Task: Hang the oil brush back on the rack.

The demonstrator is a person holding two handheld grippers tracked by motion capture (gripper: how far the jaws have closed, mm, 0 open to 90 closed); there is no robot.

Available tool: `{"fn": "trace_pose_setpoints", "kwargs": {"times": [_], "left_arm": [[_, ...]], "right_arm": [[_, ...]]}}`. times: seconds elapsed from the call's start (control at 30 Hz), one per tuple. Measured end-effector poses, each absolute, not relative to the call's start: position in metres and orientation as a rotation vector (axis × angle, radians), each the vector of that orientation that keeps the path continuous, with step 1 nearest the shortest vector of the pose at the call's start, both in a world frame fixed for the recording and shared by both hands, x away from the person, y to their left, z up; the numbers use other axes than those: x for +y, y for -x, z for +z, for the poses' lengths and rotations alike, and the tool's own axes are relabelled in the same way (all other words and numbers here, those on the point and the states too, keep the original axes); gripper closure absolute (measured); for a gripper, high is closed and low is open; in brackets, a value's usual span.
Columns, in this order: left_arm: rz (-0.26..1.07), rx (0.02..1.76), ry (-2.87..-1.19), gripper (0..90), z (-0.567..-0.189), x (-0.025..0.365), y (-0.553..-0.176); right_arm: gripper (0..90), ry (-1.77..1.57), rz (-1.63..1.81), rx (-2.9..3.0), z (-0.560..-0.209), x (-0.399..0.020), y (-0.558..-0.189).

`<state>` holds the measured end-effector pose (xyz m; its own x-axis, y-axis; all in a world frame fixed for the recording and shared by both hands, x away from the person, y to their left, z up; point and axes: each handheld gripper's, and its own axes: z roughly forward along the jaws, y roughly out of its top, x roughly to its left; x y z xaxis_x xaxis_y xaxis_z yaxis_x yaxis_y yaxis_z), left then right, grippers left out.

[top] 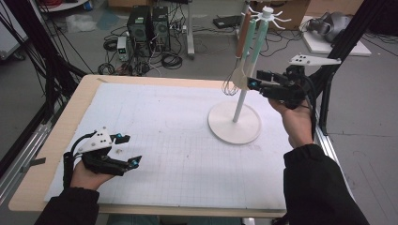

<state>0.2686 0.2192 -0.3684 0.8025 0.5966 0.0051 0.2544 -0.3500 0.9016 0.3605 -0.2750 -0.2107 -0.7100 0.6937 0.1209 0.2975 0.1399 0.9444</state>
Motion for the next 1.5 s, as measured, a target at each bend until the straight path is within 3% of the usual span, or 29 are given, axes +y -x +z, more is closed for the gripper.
{"fn": "trace_pose_setpoints", "kwargs": {"times": [0.37, 1.5], "left_arm": [[0.41, 0.64, -1.952, 17.3, -0.369, 0.219, -0.269], [0.411, 0.645, -1.952, 17.2, -0.369, 0.219, -0.27]], "right_arm": [[30.8, -0.964, 1.583, 2.11, -0.234, -0.266, -0.356], [22.6, -0.981, 1.571, 2.144, -0.282, -0.257, -0.341]]}}
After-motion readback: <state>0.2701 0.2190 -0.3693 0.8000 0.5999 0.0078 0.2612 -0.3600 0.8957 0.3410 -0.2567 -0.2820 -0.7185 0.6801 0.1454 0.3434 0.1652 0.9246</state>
